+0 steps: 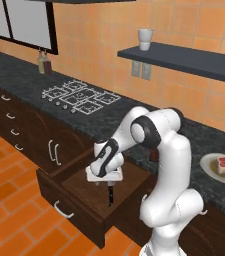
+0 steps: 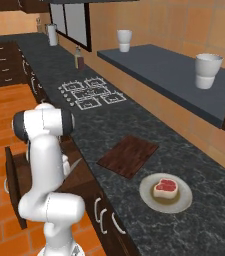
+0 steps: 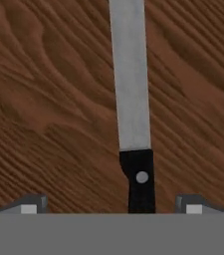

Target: Pick up the knife from the drawer and place it on the cutting board. Then place the meat from the plate to the cutting board.

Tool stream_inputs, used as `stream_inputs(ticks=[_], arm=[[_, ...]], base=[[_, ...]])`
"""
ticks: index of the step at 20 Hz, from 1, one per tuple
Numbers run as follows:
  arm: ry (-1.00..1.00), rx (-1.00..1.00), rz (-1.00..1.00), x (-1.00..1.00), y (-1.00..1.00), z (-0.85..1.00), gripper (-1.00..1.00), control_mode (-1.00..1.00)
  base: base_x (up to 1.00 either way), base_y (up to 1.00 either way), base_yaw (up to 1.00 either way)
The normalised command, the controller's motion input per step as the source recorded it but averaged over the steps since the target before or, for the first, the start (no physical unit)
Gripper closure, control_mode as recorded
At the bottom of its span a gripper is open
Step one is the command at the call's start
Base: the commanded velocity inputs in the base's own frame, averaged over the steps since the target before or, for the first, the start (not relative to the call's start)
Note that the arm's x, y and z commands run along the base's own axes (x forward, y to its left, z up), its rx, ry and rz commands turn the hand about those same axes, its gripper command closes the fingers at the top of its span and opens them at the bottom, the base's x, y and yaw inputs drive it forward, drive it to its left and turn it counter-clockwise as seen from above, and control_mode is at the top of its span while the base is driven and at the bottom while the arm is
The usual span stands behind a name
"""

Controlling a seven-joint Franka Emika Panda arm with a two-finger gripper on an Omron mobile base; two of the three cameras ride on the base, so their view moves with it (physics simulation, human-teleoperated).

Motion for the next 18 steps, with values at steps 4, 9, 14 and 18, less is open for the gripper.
stream_inputs(ticks=[4,9,14,18], arm=[[0.01,-0.03,-0.02,-0.02,-0.36,-0.28,-1.00,-1.00],[0.07,0.00,-0.01,0.00,-0.13,-0.36,-1.00,-1.00],[0.06,0.00,0.00,-0.01,0.00,-0.46,-1.00,-1.00],[0.02,0.00,0.00,-0.38,0.01,-0.28,1.00,-1.00]], base=[[0.00,0.00,0.00],[0.00,0.00,0.00],[0.00,0.00,0.00],[0.00,0.00,0.00]])
